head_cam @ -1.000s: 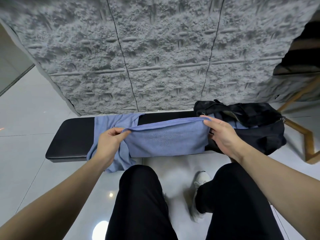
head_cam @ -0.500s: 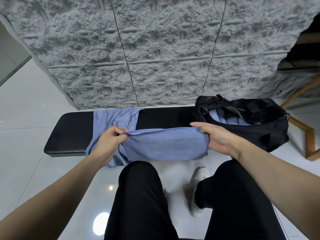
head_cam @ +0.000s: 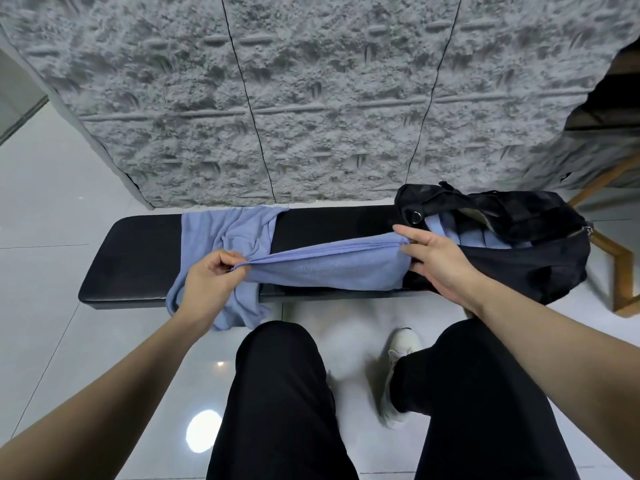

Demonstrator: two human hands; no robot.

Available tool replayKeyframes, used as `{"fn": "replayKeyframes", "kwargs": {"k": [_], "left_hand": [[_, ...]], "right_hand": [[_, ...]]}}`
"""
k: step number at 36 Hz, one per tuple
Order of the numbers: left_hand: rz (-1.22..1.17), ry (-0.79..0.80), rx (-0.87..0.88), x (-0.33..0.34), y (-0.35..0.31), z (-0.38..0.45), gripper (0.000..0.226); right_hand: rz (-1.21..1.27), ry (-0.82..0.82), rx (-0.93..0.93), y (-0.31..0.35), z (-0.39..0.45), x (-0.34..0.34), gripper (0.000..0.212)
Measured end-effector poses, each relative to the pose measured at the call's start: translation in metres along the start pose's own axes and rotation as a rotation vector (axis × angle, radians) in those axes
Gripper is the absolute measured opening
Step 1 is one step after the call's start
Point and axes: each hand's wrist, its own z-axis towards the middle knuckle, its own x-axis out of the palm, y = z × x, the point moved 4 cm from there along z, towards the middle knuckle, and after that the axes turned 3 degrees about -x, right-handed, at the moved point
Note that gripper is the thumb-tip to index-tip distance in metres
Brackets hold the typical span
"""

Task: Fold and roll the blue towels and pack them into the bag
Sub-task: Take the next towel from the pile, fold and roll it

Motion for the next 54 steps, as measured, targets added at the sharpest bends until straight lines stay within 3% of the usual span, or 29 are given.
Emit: {"fn": "replayKeyframes", "kwargs": {"k": [6, 15, 21, 24, 31, 36, 39, 40, 42, 46, 50, 54], "left_hand": [[0.062, -0.064, -0.001, -0.004, 0.005, 0.005, 0.004], [0.088, -0.073, 0.023, 0.007, 0.001, 0.002, 0.011], [0.127, -0.073, 0.044, 0.007, 0.002, 0.004, 0.012], [0.158, -0.038, 0.043, 0.005, 0.005, 0.007, 0.014], [0.223, 0.026, 0.013, -0.003, 0.013, 0.013, 0.016], [0.433, 0.113, 0.017, -0.004, 0.012, 0.018, 0.02], [0.61, 0.224, 0.029, -0.003, 0.011, 0.029, 0.04], [0.699, 0.255, 0.034, -0.002, 0.011, 0.034, 0.044], [0.881, 0.297, 0.01, -0.001, 0.01, 0.046, 0.038], [1.014, 0.33, -0.053, 0.004, 0.005, 0.077, 0.019], [0.905, 0.302, -0.162, 0.009, 0.006, 0.12, 0.008], [0.387, 0.263, -0.43, 0.026, 0.023, 0.155, 0.015]], "right_hand": [[-0.298, -0.003, -0.054, -0.001, 0.005, -0.002, 0.037], [-0.503, 0.006, -0.043, 0.003, 0.006, 0.012, 0.051], [-0.599, 0.082, -0.008, 0.003, 0.006, 0.022, 0.036], [-0.658, 0.113, -0.036, 0.004, 0.008, 0.023, 0.038], [-0.702, 0.03, -0.068, 0.006, 0.015, 0.015, 0.024], [-0.791, 0.022, -0.066, 0.006, 0.021, 0.011, 0.023], [-0.838, 0.044, 0.006, 0.003, 0.026, 0.009, 0.027], [-0.845, 0.057, 0.031, 0.001, 0.03, 0.01, 0.019], [-0.83, 0.081, 0.081, -0.004, 0.036, 0.013, 0.006], [-0.705, 0.121, 0.123, -0.01, 0.049, 0.022, 0.008], [-0.563, 0.068, 0.121, -0.014, 0.066, 0.024, 0.019], [-0.507, -0.009, 0.123, -0.026, 0.09, 0.025, 0.029]]}}
